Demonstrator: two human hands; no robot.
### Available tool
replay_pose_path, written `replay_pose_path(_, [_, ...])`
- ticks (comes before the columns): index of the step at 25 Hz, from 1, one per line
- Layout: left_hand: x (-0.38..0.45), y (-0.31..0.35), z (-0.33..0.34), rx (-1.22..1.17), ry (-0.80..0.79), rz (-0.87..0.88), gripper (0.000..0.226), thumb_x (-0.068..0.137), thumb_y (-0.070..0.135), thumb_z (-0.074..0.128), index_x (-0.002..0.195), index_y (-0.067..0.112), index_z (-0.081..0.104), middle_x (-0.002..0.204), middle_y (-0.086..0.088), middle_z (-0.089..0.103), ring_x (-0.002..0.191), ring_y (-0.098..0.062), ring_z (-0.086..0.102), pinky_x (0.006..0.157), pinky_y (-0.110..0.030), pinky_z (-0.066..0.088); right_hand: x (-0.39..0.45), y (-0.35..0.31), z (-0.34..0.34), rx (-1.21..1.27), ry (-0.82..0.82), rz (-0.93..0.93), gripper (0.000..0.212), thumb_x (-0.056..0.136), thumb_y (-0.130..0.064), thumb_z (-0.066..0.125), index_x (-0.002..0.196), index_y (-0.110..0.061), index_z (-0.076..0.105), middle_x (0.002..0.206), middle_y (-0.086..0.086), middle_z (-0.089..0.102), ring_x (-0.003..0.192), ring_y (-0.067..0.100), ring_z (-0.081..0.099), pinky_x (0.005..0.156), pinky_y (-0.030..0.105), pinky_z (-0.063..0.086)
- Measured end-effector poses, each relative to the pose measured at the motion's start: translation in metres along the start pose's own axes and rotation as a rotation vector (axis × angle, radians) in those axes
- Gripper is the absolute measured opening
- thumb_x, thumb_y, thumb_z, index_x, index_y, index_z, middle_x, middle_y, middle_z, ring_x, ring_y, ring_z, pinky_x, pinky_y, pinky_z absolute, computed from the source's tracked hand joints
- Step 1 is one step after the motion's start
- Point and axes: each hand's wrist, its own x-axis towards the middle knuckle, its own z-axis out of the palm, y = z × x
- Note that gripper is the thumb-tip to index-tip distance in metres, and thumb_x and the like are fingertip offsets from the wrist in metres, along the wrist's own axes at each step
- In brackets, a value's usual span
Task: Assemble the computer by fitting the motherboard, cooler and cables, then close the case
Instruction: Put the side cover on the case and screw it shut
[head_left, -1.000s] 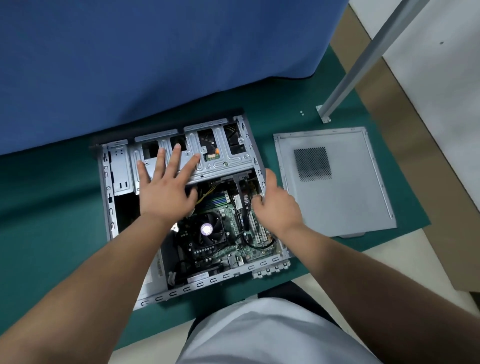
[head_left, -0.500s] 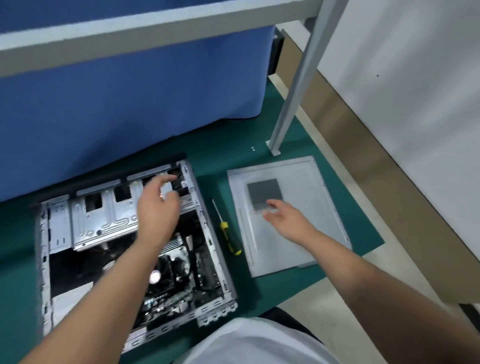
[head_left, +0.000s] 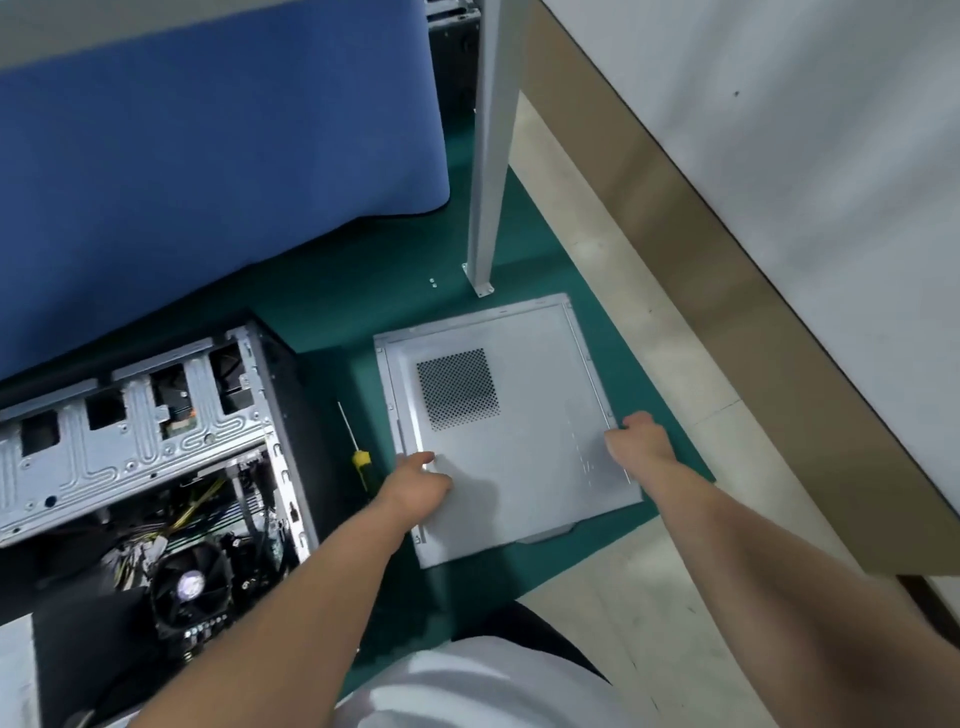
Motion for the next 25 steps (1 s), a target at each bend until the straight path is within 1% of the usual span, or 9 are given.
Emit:
replay_pose_path(4, [0.005, -0.001, 0.006, -0.011, -0.028, -0.033, 0.063, 0.097, 0.016, 0.059, 0.156, 0.028, 0.04, 0.171, 0.004, -0.005, 0.144, -0.029, 0.039, 0.107, -0.038, 0.047, 0.011, -0.013, 0.003, 0.073, 0.002, 0.178, 0.063, 0.088, -0.03, 0.062, 0.143, -0.006, 0.043, 0.139, 0.018, 0.05, 0.113, 0.039, 0.057, 0.097, 0.048, 0.054])
replay_pose_path(9, [-0.002, -0.01, 0.001, -0.128, -0.091, -0.047, 0.061, 0.098, 0.02, 0.061, 0.154, 0.033, 0.043, 0.171, 0.011, -0.014, 0.157, -0.026, 0.014, 0.123, -0.05, 0.029, 0.017, -0.011, -0.013, 0.434, -0.17, 0.158, 0.075, 0.082, -0.033, 0.081, 0.143, -0.002, 0.049, 0.14, 0.016, 0.055, 0.122, 0.038, 0.056, 0.106, 0.05, 0.049])
replay_pose_path(12, [-0.014, 0.001, -0.002, -0.162, -0.098, -0.046, 0.055, 0.099, 0.028, 0.063, 0.151, 0.032, 0.048, 0.172, 0.004, -0.005, 0.156, -0.028, 0.02, 0.124, -0.051, 0.027, 0.002, -0.006, -0.034, 0.515, -0.235, -0.015, 0.071, 0.086, -0.025, 0.082, 0.145, -0.003, 0.049, 0.14, 0.011, 0.059, 0.127, 0.034, 0.058, 0.11, 0.048, 0.046])
replay_pose_path(15, [-0.035, 0.028, -0.002, -0.124, -0.099, 0.024, 0.052, 0.102, 0.035, 0.06, 0.152, 0.031, 0.048, 0.172, 0.002, 0.007, 0.152, -0.025, 0.03, 0.12, -0.044, 0.035, -0.035, -0.006, -0.057, 0.683, -0.361, -0.124, 0.041, 0.089, -0.019, 0.078, 0.128, -0.011, 0.066, 0.112, 0.006, 0.077, 0.101, 0.026, 0.075, 0.078, 0.035, 0.062])
replay_pose_path(17, [-0.053, 0.044, -0.002, -0.277, -0.177, 0.099, 0.053, 0.101, 0.033, 0.062, 0.152, 0.035, 0.048, 0.171, 0.007, 0.017, 0.144, -0.016, 0.038, 0.107, -0.037, 0.044, -0.065, -0.013, -0.065, 0.782, -0.446, -0.193, 0.032, 0.086, -0.028, 0.08, 0.114, -0.015, 0.076, 0.116, 0.012, 0.075, 0.101, 0.027, 0.075, 0.073, 0.034, 0.061])
replay_pose_path(19, [-0.075, 0.056, -0.008, -0.393, -0.266, 0.164, 0.056, 0.101, 0.035, 0.064, 0.152, 0.042, 0.044, 0.166, 0.009, 0.031, 0.136, -0.014, 0.044, 0.105, -0.041, 0.047, -0.1, -0.025, -0.065, 0.863, -0.503, -0.247, 0.047, 0.075, -0.048, 0.086, 0.112, -0.02, 0.079, 0.121, 0.015, 0.073, 0.107, 0.03, 0.073, 0.08, 0.038, 0.061])
replay_pose_path(21, [-0.098, 0.061, -0.022, -0.431, -0.304, 0.24, 0.06, 0.1, 0.042, 0.064, 0.154, 0.049, 0.038, 0.165, 0.01, 0.031, 0.146, -0.023, 0.038, 0.109, -0.053, 0.046, -0.137, -0.04, -0.056, 0.914, -0.548, -0.299, 0.06, 0.07, -0.065, 0.084, 0.112, -0.022, 0.079, 0.117, 0.01, 0.074, 0.106, 0.029, 0.073, 0.082, 0.039, 0.06])
replay_pose_path(23, [-0.116, 0.062, -0.044, -0.498, -0.319, 0.297, 0.065, 0.097, 0.049, 0.066, 0.154, 0.052, 0.035, 0.165, 0.011, 0.029, 0.148, -0.03, 0.035, 0.104, -0.057, 0.05, -0.176, -0.058, -0.035, 0.924, -0.618, -0.374, 0.06, 0.076, -0.065, 0.079, 0.119, -0.022, 0.076, 0.12, 0.013, 0.073, 0.105, 0.031, 0.072, 0.084, 0.041, 0.059])
replay_pose_path(25, [-0.134, 0.059, -0.068, -0.584, -0.323, 0.331, 0.07, 0.093, 0.055, 0.069, 0.154, 0.052, 0.034, 0.155, 0.012, 0.04, 0.137, -0.031, 0.045, 0.094, -0.059, 0.056, -0.216, -0.079, -0.005, 0.868, -0.638, -0.454, 0.059, 0.079, -0.06, 0.078, 0.128, -0.028, 0.07, 0.128, 0.014, 0.069, 0.107, 0.031, 0.072, 0.085, 0.042, 0.058])
